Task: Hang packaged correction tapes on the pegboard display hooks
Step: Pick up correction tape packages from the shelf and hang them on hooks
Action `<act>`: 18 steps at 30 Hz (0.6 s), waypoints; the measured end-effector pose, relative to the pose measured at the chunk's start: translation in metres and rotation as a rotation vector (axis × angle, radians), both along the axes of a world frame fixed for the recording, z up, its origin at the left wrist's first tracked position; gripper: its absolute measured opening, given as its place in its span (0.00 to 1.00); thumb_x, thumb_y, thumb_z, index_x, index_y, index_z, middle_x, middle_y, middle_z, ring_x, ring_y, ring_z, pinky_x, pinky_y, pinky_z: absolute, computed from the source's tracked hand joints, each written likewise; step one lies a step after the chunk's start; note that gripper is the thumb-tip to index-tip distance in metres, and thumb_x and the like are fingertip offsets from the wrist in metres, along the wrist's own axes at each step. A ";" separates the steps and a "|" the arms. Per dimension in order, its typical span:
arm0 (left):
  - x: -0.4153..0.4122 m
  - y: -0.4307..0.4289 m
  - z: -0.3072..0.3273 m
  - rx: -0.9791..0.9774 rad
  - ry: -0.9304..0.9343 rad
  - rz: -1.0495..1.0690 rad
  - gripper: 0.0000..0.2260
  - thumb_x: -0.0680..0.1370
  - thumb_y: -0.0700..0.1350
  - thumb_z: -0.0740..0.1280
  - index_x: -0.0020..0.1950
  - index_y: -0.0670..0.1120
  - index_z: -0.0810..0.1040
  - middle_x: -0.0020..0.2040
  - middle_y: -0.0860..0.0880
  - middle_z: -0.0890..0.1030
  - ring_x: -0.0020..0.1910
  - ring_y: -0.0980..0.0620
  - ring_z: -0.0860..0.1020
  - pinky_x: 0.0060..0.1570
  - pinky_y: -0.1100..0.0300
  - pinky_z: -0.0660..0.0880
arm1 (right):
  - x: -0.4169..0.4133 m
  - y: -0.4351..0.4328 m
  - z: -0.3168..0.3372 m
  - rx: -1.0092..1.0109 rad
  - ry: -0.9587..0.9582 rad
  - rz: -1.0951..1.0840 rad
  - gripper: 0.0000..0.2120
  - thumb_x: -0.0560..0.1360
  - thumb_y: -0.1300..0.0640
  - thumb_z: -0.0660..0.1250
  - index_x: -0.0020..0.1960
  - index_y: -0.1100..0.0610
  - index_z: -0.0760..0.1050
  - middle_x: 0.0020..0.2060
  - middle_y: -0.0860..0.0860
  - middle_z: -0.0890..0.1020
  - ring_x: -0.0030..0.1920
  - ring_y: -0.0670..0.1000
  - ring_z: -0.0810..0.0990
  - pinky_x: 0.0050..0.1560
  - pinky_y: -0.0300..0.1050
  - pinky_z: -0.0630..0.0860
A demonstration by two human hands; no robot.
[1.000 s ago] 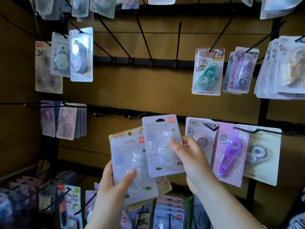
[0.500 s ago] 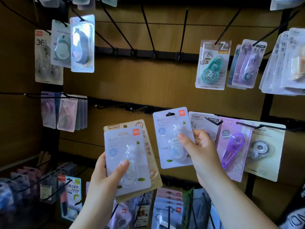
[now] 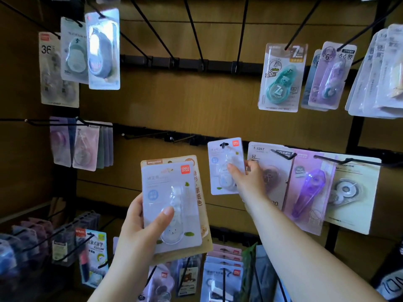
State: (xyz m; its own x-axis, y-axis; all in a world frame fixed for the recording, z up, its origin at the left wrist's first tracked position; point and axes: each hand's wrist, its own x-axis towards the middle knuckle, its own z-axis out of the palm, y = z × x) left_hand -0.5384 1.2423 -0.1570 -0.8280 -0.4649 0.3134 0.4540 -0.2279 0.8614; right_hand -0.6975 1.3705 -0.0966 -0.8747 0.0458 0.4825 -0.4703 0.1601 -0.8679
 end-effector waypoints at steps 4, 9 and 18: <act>-0.004 -0.003 -0.002 -0.009 -0.004 0.007 0.32 0.58 0.49 0.68 0.63 0.51 0.69 0.56 0.45 0.78 0.53 0.40 0.79 0.51 0.37 0.76 | -0.004 -0.006 -0.003 0.094 0.040 -0.098 0.27 0.74 0.53 0.65 0.69 0.59 0.61 0.63 0.54 0.72 0.58 0.54 0.73 0.56 0.45 0.69; -0.010 0.000 -0.003 -0.041 0.008 0.022 0.29 0.59 0.46 0.67 0.60 0.50 0.69 0.51 0.48 0.79 0.46 0.47 0.80 0.37 0.52 0.79 | 0.035 -0.001 -0.020 0.089 0.261 -0.022 0.14 0.74 0.56 0.64 0.59 0.51 0.68 0.54 0.47 0.72 0.54 0.49 0.72 0.55 0.40 0.69; -0.015 0.014 -0.001 -0.118 0.031 0.072 0.24 0.57 0.50 0.69 0.52 0.56 0.71 0.49 0.50 0.80 0.47 0.49 0.81 0.39 0.55 0.78 | 0.088 0.006 -0.037 0.163 -0.006 0.452 0.08 0.72 0.51 0.67 0.43 0.56 0.75 0.45 0.53 0.81 0.46 0.51 0.80 0.48 0.46 0.78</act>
